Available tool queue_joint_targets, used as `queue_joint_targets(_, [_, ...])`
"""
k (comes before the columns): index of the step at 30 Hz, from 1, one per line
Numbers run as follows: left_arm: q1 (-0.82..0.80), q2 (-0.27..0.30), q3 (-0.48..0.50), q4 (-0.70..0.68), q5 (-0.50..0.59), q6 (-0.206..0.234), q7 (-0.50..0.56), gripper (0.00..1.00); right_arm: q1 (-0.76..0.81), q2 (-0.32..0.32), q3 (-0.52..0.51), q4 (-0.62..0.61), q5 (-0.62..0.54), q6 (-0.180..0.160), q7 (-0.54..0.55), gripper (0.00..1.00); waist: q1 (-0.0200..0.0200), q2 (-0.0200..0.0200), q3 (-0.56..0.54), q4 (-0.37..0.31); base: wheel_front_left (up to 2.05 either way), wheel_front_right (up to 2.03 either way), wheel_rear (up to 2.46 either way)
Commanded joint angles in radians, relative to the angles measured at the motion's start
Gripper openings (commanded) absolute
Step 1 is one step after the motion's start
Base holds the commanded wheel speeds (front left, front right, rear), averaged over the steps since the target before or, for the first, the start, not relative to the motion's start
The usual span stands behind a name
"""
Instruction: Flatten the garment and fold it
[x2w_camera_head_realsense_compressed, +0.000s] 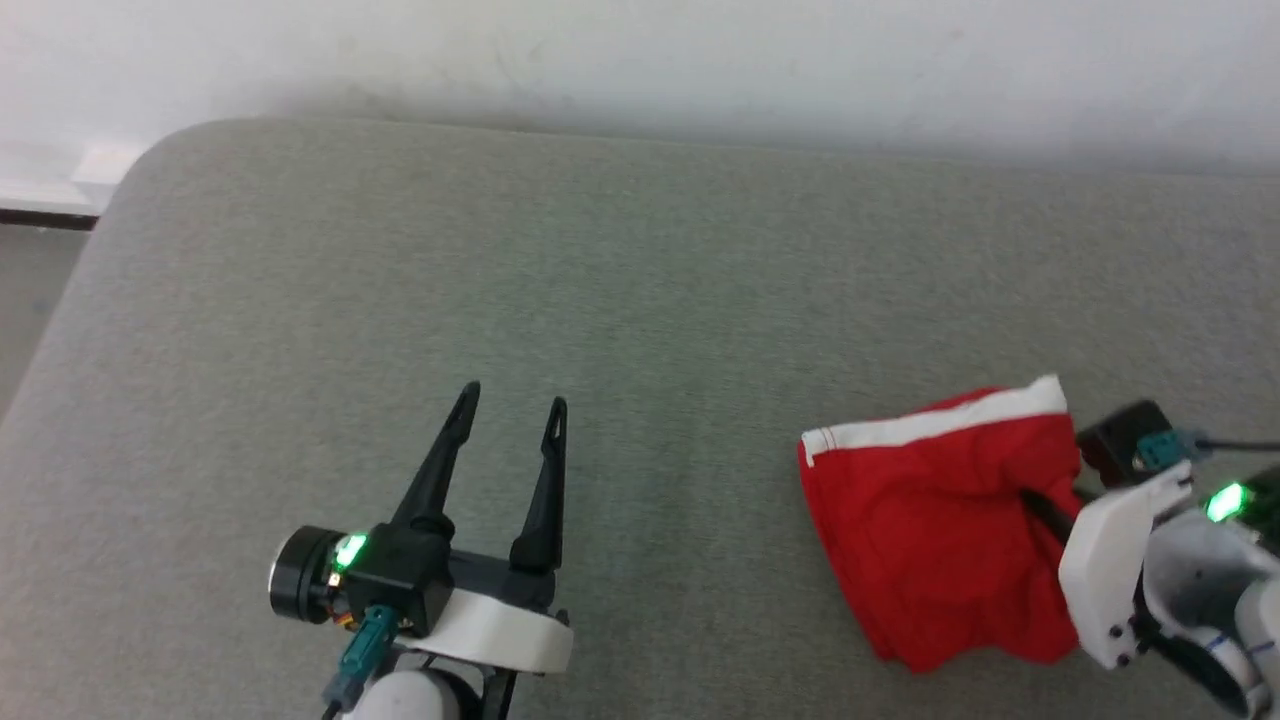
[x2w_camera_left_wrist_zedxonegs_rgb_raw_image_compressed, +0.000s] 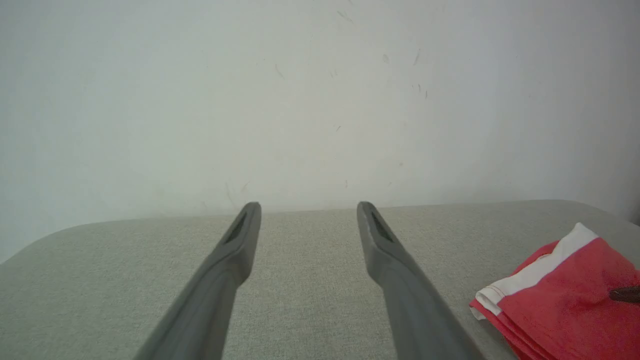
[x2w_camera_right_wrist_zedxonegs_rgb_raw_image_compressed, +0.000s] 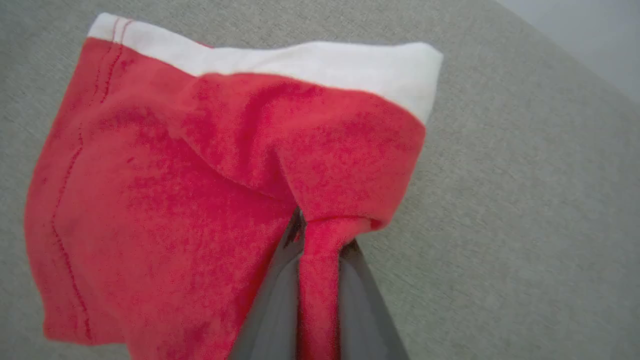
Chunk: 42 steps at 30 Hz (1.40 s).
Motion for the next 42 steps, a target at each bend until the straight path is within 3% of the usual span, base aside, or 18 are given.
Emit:
queue_joint_targets(1, [-0.024,-0.004,-0.006,-0.003,-0.004,0.007,-0.005,1.0,-0.032,-0.024,0.012,-0.013,-0.007,-0.002,0.005,0.0,-0.0001,0.0001,0.035,-0.084,0.0,0.0,0.0])
queue_joint_targets(5, [-0.07,-0.004,-0.03,-0.003,0.001,0.008,-0.005,1.0,-0.118,-0.168,0.055,-0.038,-0.055,-0.002,0.02,0.0,-0.0001,0.0001,0.088,-0.174,0.0,0.0,0.0])
queue_joint_targets(9, [-0.138,-0.004,-0.045,-0.004,0.019,0.005,-0.005,1.0,-0.173,-0.292,0.075,-0.008,-0.028,-0.002,-0.009,0.0,-0.0001,0.0001,0.163,-0.241,0.0,0.0,0.0])
queue_joint_targets(13, [-0.217,-0.004,-0.052,-0.034,0.033,0.002,-0.005,1.0,-0.195,-0.412,0.065,0.097,0.009,-0.002,-0.081,0.0,-0.0001,0.0001,0.243,-0.269,0.0,0.0,0.0])
queue_joint_targets(16, [-0.261,-0.003,-0.056,-0.053,0.044,-0.009,-0.005,1.0,-0.219,-0.46,0.043,0.2,0.019,-0.002,-0.162,0.0,-0.0001,0.0001,0.311,-0.28,0.0,0.0,0.0])
queue_joint_targets(26, [-0.349,0.0,-0.078,-0.107,0.057,-0.025,-0.005,1.0,-0.307,-0.505,-0.001,0.538,-0.044,-0.002,-0.444,0.0,-0.0001,0.0001,0.44,-0.234,0.0,0.0,0.0])
queue_joint_targets(37, [-0.367,0.001,-0.114,-0.117,0.067,-0.012,-0.005,1.0,-0.401,-0.477,-0.073,0.819,-0.138,-0.002,-0.589,0.0,-0.0001,0.0001,0.473,-0.196,0.0,0.0,0.0])
queue_joint_targets(38, [-0.365,0.001,-0.114,-0.114,0.066,-0.011,-0.005,1.0,-0.41,-0.471,-0.078,0.829,-0.147,-0.002,-0.604,1.0,-0.0001,0.0001,0.467,-0.197,0.0,0.0,0.0])
queue_joint_targets(42, [-0.349,0.003,-0.111,-0.103,0.055,-0.004,-0.005,1.0,-0.44,-0.45,-0.079,0.859,-0.177,-0.002,-0.629,1.0,-0.0001,0.0001,0.423,-0.205,0.0,0.0,0.0])
